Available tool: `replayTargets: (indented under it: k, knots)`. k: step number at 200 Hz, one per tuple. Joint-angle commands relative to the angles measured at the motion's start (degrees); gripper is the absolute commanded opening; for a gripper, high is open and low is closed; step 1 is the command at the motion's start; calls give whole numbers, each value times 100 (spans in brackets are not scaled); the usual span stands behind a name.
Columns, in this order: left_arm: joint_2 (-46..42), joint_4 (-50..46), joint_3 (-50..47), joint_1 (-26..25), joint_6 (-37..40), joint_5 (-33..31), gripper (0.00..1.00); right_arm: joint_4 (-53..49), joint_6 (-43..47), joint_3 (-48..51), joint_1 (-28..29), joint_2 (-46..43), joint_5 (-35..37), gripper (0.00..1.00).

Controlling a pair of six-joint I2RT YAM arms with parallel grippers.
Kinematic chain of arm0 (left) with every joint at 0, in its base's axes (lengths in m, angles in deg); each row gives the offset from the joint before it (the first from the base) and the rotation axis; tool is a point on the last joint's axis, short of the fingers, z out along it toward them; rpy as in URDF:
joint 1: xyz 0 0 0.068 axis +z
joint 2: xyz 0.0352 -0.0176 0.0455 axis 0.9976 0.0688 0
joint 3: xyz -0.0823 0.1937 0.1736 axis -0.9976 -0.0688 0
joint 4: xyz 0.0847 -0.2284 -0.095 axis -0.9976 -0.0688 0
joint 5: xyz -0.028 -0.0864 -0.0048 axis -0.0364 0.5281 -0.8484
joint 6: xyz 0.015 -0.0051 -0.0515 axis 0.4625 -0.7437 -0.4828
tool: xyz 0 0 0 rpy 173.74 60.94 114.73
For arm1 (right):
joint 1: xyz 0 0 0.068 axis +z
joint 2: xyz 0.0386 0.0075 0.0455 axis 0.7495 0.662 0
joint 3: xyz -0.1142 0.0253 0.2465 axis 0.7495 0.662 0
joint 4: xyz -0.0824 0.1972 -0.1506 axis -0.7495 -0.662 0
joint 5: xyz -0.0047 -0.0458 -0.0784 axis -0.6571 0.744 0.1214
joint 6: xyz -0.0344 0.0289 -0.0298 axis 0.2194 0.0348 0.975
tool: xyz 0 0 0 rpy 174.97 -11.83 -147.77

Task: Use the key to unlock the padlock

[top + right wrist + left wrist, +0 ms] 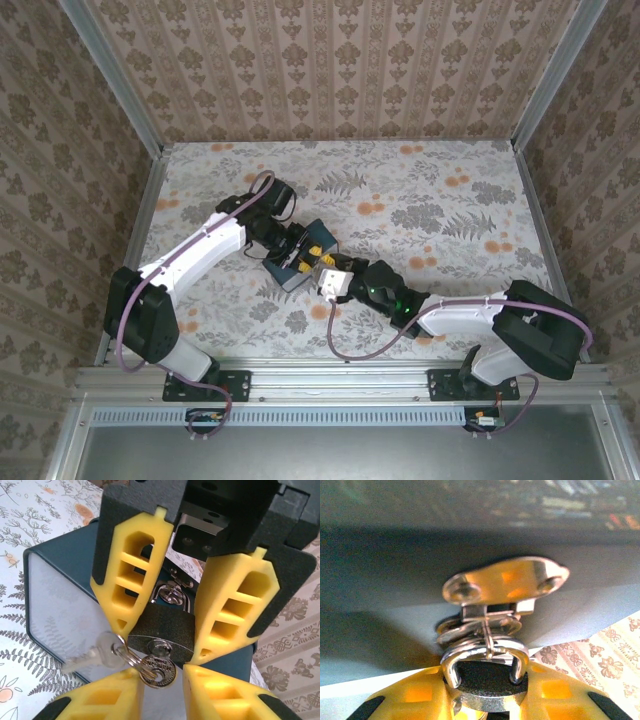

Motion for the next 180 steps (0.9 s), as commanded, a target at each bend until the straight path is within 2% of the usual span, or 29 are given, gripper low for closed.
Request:
replayTargets:
  k: [1,31,69,104,180]
  knots:
    - [-99,172,112,24,27,110,19,581,120,-56,142,28,141,30]
    - [-136,189,70,24,14,116,19,709,218,-64,206,61,228,29]
    - [-177,241,22,31,-16,107,19,529,302,-86,206,165,258,24]
    - [-231,234,-22,66,-19,99,18,254,260,49,180,56,185,27]
    - [-270,277,-36,86,-41,100,18,169,276,103,4,39,171,27]
